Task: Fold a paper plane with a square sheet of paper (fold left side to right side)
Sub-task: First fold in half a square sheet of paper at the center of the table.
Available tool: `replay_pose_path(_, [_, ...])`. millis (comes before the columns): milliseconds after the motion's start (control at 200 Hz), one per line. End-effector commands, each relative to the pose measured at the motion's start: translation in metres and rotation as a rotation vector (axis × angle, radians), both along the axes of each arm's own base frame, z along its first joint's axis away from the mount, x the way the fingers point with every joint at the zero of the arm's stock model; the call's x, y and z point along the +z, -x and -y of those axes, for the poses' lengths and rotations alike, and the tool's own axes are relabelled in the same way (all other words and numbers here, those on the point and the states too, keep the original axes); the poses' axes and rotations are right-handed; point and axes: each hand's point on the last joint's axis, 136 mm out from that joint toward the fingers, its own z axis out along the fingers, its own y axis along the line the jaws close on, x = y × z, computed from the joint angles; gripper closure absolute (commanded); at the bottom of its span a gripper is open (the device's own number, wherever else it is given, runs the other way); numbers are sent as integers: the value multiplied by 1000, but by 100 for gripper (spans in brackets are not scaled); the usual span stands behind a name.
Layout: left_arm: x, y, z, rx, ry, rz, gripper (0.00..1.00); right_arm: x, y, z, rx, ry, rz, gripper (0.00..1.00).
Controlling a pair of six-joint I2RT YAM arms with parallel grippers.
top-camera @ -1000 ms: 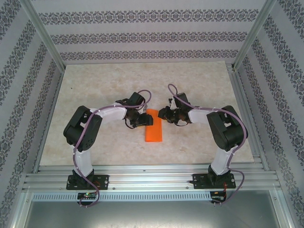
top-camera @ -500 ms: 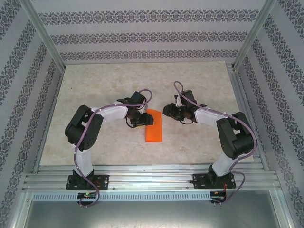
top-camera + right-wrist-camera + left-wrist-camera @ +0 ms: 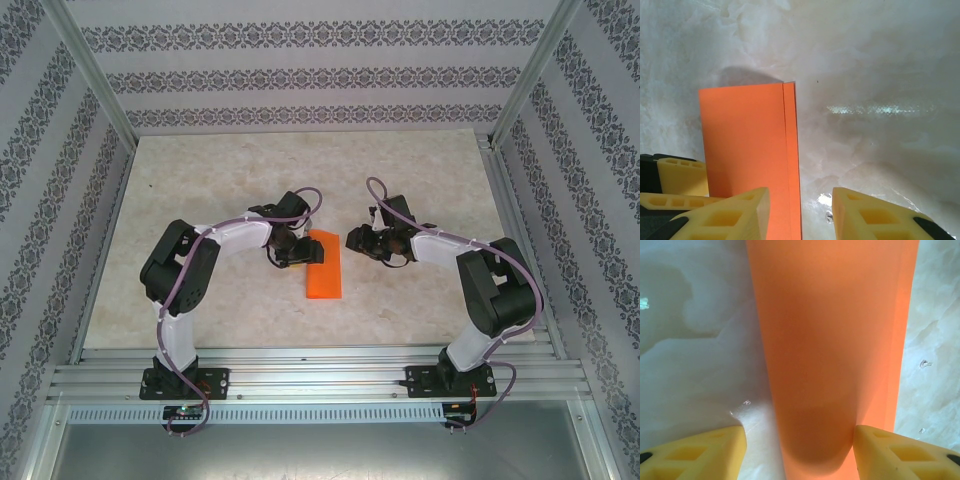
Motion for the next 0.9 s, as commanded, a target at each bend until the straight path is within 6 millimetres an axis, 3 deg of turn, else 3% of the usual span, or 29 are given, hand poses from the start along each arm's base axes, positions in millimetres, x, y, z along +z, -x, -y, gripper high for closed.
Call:
replay_pose_path(0, [-23,1,9,-26,-31,0,39,5,1,3,3,9,27,62])
replay_pose_path(280, [-24,2,14,-34,-34,-8,39,7,3,-1,12,0,27,63])
replay_pose_path(899, [6,0,25,-38,14,20,42,6,7,-4,19,-1,29,63])
